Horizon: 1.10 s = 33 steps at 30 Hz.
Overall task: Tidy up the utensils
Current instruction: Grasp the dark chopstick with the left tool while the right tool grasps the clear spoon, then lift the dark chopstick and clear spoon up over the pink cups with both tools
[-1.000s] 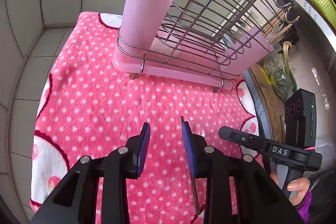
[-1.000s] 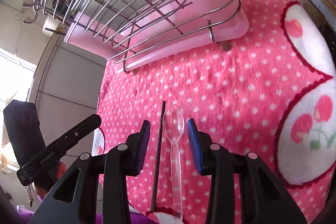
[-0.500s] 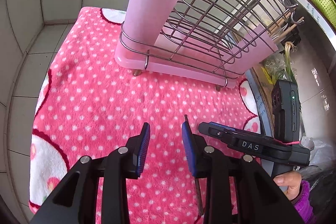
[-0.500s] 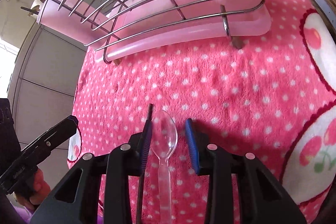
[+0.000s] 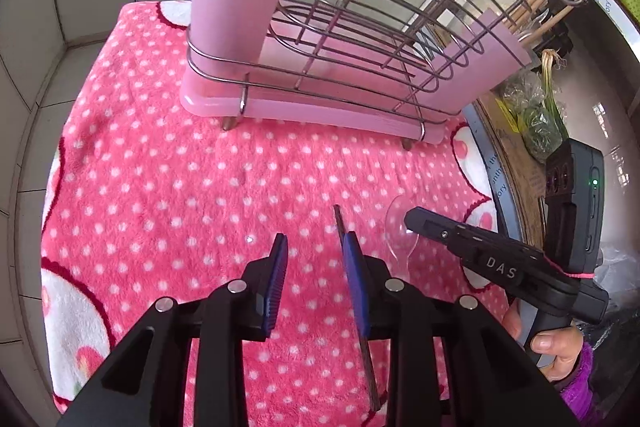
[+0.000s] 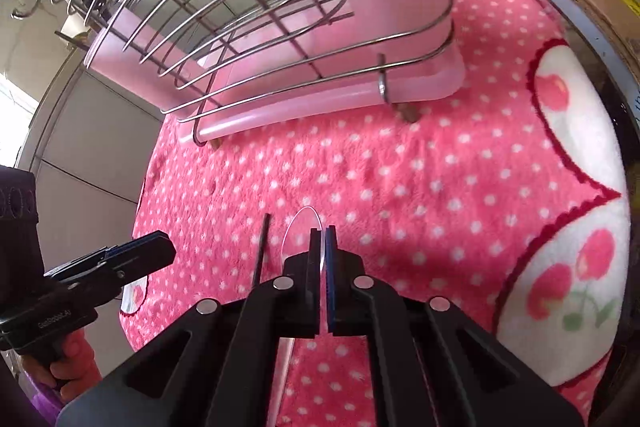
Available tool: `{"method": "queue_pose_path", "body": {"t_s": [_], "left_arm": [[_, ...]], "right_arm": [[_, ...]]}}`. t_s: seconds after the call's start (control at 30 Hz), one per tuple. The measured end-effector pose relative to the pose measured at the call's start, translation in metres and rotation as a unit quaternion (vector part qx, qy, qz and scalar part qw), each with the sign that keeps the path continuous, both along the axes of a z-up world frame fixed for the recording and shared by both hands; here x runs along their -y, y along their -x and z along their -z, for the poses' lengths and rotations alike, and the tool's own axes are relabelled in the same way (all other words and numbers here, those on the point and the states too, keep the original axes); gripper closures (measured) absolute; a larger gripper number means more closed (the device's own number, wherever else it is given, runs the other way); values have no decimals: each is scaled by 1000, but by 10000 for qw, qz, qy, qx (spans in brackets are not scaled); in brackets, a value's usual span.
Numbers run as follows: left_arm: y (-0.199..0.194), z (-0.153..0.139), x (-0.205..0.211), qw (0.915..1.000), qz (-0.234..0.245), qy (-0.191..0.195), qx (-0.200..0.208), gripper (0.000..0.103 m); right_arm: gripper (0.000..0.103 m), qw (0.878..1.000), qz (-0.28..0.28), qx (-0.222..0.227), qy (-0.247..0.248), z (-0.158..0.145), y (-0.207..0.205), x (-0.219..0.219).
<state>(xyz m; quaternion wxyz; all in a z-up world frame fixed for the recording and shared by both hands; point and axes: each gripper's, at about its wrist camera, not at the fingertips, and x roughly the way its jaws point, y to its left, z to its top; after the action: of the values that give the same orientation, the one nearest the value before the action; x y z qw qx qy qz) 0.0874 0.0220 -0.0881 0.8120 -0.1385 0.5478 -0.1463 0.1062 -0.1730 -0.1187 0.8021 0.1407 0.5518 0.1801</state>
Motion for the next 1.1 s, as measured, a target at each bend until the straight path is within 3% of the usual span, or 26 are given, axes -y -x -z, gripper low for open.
{"method": "queue_pose_path", "body": {"t_s": [0.2, 0.37, 0.77, 0.9, 1.1], "left_arm": [[-22, 14, 35, 9976, 435, -245, -484, 78], [-37, 32, 52, 9941, 443, -510, -849, 83], [-56, 48, 72, 9892, 475, -803, -1133, 89], [-54, 49, 74, 9882, 563, -961, -1050, 97], [-51, 49, 69, 9911, 516, -805, -926, 99]], "right_arm": [[101, 9995, 274, 52, 120, -2, 1, 29], [101, 9995, 318, -46, 19, 3, 2, 44], [100, 9989, 266, -325, -218, 14, -2, 57], [99, 9983, 252, -445, -283, 17, -5, 56], [97, 9969, 268, -594, -435, 22, -7, 57]]}}
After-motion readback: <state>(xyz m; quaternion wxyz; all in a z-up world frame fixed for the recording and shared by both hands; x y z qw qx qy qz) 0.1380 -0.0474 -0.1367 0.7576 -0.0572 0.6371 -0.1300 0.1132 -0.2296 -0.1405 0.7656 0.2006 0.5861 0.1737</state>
